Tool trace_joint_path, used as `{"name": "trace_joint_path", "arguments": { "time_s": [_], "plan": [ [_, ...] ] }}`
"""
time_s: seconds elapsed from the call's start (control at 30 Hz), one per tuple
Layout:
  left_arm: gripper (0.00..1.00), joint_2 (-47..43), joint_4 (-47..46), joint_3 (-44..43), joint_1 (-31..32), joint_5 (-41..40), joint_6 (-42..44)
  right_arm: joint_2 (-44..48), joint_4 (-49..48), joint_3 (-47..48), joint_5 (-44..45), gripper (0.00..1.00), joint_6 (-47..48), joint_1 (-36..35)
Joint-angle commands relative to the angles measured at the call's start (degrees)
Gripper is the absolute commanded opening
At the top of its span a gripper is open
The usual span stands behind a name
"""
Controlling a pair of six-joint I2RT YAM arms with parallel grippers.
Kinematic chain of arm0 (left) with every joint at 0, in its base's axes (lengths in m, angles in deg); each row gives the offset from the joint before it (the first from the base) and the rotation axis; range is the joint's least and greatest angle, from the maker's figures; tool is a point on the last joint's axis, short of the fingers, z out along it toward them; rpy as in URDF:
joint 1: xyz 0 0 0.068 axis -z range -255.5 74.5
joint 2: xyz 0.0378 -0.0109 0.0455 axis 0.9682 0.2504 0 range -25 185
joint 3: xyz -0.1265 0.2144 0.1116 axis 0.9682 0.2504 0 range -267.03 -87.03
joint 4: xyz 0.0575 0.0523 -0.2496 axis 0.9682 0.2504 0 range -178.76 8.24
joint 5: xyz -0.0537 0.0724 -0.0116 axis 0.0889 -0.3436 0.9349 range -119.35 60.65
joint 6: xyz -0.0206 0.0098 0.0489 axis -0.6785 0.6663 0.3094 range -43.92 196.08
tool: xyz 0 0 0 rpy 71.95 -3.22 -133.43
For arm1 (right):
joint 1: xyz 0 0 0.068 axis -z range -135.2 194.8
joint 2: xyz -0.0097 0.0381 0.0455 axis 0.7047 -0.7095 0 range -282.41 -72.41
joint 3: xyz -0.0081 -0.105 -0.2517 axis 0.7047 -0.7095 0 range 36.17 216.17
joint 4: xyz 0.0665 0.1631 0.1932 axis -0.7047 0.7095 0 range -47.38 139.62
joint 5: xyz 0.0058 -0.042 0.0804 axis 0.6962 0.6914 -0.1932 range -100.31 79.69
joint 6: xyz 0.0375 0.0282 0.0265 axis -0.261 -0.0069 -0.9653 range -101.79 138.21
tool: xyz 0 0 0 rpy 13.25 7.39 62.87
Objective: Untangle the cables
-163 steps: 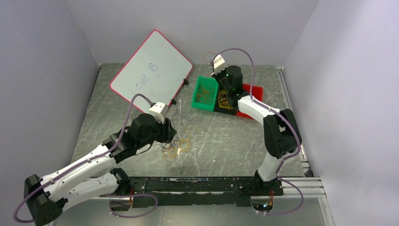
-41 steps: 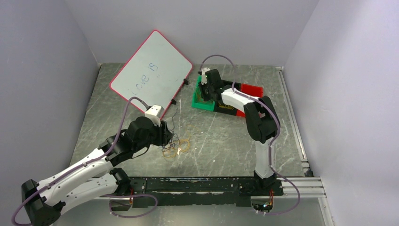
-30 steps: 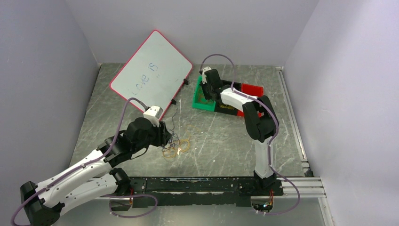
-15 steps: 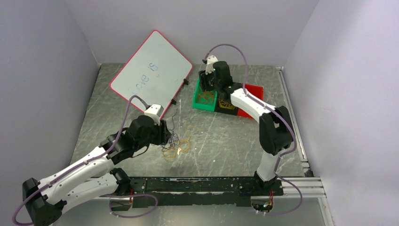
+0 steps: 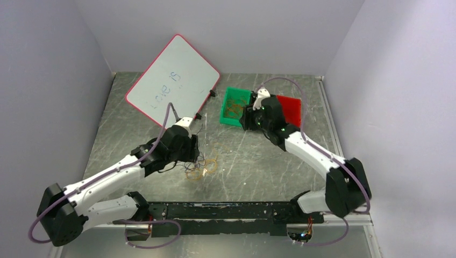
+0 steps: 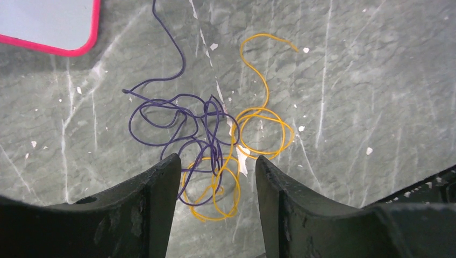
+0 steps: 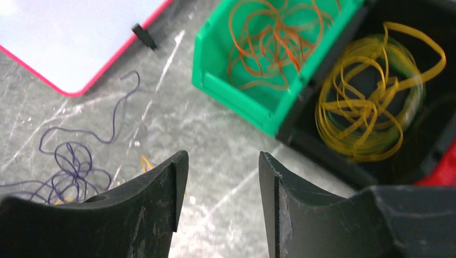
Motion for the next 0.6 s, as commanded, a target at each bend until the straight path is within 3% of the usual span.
{"name": "trace_joint_path", "arguments": {
  "time_s": [0.0, 0.2, 0.4, 0.57],
  "plan": [
    [0.58, 5.2, -4.1, -1.0, -0.3, 1.5, 1.9, 8.7, 2.9, -5.6, 6.0, 0.55, -5.0, -0.1],
    [0.56, 12.6, -9.8, 0.8, -0.2, 6.5, 2.0, 19.1, 8.2, -11.4, 12.2, 0.59, -7.7, -0.1],
    [0.5, 16.9, -14.6, -1.0, 3.6, 12.9, 3.5, 23.0, 10.5, -15.4, 9.4, 0.59, -10.4, -0.1],
    [0.46, 14.9, -17.1, 0.2, 5.6, 15.1, 2.6, 23.1, 13.2, -15.1, 6.2, 0.6, -13.4, -0.1]
  ]
}}
